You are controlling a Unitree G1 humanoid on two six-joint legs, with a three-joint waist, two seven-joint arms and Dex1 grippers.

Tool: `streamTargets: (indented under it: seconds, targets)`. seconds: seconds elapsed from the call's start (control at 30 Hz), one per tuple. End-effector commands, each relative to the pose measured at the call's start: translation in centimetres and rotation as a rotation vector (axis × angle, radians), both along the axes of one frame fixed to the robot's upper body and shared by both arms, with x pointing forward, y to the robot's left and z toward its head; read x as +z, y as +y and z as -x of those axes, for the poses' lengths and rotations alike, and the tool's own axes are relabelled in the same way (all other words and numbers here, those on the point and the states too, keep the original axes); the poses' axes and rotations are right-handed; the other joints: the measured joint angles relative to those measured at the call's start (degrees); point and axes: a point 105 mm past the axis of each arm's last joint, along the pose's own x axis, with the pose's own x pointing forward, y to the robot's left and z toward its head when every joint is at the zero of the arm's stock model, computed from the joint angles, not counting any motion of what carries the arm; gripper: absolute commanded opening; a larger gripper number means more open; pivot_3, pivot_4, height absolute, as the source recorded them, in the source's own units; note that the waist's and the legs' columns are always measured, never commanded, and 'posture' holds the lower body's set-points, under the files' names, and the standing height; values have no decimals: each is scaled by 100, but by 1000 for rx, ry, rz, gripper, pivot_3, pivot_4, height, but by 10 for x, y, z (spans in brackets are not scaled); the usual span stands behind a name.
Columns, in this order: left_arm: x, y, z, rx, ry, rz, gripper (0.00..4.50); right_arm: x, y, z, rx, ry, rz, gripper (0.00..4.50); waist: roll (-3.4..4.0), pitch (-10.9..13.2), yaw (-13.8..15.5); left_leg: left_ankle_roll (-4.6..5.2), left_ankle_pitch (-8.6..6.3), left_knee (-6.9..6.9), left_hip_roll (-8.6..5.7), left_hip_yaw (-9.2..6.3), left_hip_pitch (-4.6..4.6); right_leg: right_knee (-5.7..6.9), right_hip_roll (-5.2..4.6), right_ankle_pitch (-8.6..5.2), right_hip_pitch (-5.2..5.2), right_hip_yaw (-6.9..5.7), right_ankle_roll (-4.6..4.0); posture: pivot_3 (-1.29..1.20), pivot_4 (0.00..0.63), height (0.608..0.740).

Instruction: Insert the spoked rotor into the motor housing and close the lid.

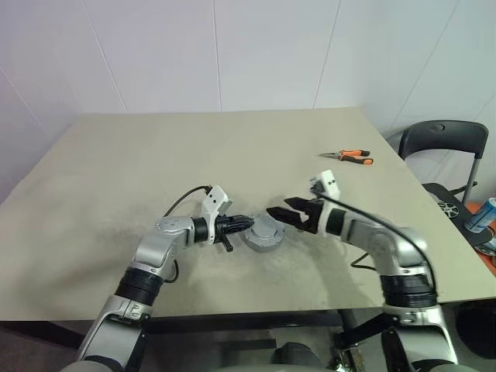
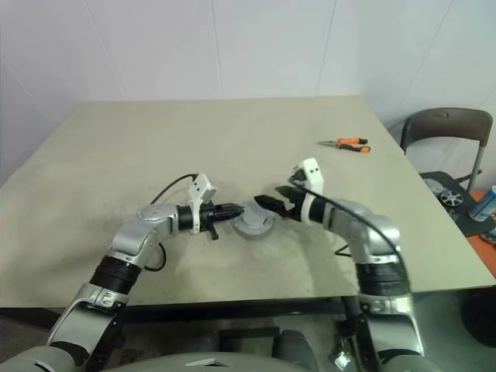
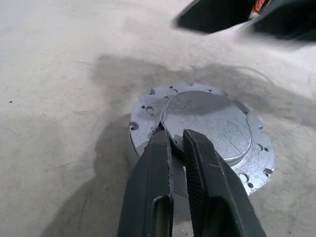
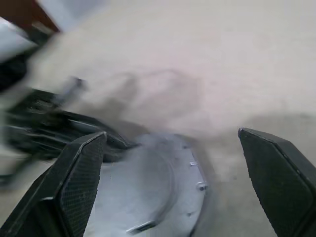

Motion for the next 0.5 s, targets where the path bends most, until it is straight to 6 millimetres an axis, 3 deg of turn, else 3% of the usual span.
streamTargets:
  seconds: [0.03,0.2,0.33,0.5]
  targets:
    - [-19,6,6,5,57,-66,471,4,-15,9,-2,89,-55,4463,0,0,-2,0,0,-2,0,0,0,-2,0,0,1,0,0,0,0,740]
    - [-19,5,6,5,56,-66,471,-15,-36,5,-128,261,-152,4463,1,0,-4,0,0,-3,0,1,3,-5,0,0,4,0,0,0,0,740]
    - [-19,5,6,5,54,-66,471,-37,-25,13,-144,347,-162,4463,3,-2,-7,5,3,-10,0,1,3,-7,0,1,3,0,1,0,0,740]
    - [-20,7,7,7,54,-69,471,-43,-10,18,-154,400,-228,4463,8,-3,-13,8,5,-11,-1,1,2,-8,1,8,4,0,15,0,0,740]
